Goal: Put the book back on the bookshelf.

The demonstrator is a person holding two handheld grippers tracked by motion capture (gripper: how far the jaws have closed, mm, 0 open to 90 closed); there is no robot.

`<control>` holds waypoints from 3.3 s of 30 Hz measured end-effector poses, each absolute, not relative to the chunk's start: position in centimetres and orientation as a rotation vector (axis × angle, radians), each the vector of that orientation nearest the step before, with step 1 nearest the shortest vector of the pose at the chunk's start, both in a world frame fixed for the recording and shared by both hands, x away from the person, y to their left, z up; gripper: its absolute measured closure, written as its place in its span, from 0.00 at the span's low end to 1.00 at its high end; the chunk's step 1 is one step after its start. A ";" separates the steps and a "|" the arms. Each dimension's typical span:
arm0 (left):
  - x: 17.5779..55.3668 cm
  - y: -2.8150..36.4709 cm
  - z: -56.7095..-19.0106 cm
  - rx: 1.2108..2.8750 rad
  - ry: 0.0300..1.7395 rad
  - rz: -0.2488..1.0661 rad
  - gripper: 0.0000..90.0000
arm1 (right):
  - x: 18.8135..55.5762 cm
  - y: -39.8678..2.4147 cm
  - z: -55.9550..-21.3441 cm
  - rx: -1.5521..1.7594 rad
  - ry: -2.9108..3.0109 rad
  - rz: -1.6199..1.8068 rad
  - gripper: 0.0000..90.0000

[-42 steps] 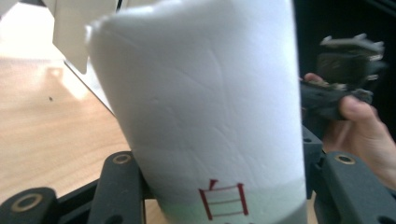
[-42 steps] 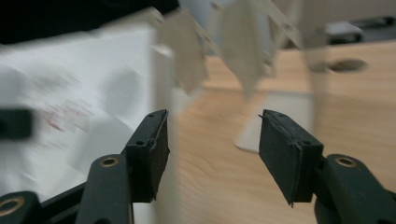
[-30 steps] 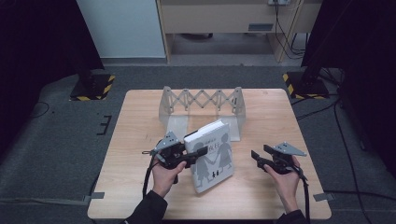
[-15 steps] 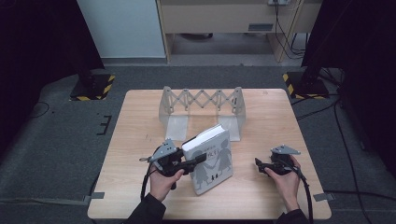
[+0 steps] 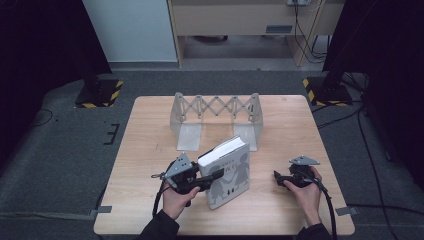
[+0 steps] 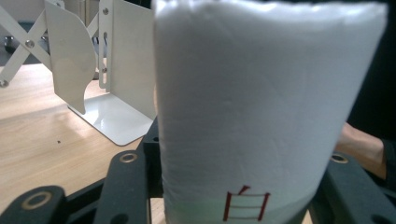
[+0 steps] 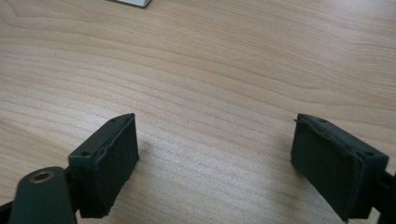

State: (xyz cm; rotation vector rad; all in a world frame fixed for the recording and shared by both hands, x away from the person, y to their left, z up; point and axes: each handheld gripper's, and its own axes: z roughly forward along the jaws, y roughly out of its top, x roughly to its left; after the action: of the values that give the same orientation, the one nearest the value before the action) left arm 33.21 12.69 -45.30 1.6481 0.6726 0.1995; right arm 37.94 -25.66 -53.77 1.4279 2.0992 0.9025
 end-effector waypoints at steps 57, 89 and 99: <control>33.8 12.4 -42.0 1.649 0.606 0.252 0.41 | 38.4 -25.7 -54.0 1.461 2.105 0.874 0.01; 35.3 10.7 -40.0 1.763 0.643 0.238 0.43 | 38.4 -25.6 -54.0 1.461 2.105 0.873 0.01; 35.8 8.8 -39.2 1.851 0.609 0.219 0.45 | 38.4 -25.6 -54.0 1.460 2.105 0.873 0.01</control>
State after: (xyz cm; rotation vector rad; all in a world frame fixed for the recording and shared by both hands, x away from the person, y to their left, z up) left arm 35.76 8.82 -39.23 1.8512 0.6089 0.2193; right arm 38.36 -25.62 -53.96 1.4598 2.1045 0.8728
